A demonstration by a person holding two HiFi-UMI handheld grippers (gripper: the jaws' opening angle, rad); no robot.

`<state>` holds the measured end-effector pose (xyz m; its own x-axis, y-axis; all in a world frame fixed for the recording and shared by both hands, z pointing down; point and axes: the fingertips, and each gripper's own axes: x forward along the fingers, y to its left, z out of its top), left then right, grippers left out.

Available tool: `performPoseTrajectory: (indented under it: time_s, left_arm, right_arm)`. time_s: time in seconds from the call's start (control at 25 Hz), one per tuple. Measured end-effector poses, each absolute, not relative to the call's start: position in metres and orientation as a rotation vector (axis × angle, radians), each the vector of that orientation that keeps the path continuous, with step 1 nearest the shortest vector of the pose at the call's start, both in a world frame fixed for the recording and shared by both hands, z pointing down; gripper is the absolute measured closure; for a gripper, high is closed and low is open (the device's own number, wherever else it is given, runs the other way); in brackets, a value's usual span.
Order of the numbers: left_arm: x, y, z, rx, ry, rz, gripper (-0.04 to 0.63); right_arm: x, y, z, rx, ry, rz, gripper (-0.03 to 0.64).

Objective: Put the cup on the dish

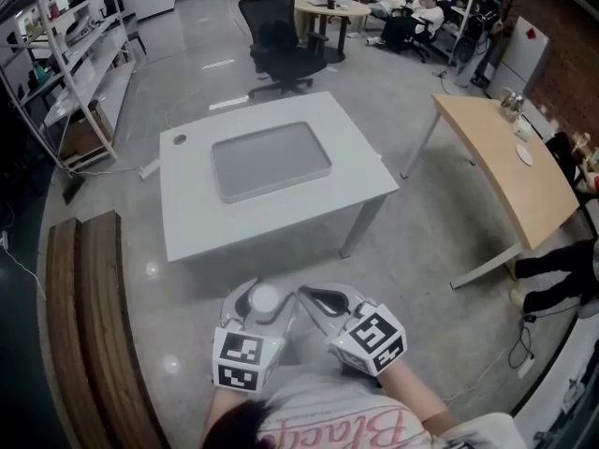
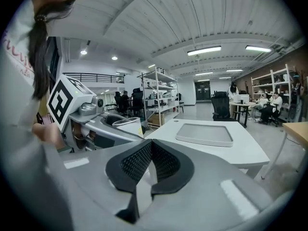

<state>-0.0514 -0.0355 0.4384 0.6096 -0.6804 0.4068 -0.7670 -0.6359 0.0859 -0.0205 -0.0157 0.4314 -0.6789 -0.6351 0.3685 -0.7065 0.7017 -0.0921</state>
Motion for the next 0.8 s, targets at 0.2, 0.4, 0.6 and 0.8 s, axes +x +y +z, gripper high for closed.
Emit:
performPoseTrajectory:
  time_s: [0.2, 0.4, 0.6, 0.8]
  left_arm:
    - [-0.049, -0.072, 0.44, 2.559, -1.227, 0.494, 0.339]
    - [-0.05, -0.114, 0.445, 2.541, -1.249, 0.5, 0.339]
    - [-0.044, -0.166, 0.45, 2.533, -1.262, 0.523, 0.339]
    - [-0.033, -0.211, 0.451, 2.521, -1.275, 0.539, 0.339]
  right_arm:
    - [-0.017, -0.048, 0.433, 1.011, -2.609, 0.33, 0.615]
    - [-0.017, -0.097, 0.434, 0.983, -2.609, 0.319, 0.615]
    - [-0.016, -0.144, 0.439, 0.947, -2.596, 0.303, 0.615]
    - [-0.004, -0.182, 0.444, 0.931, -2.603, 0.362, 0.615]
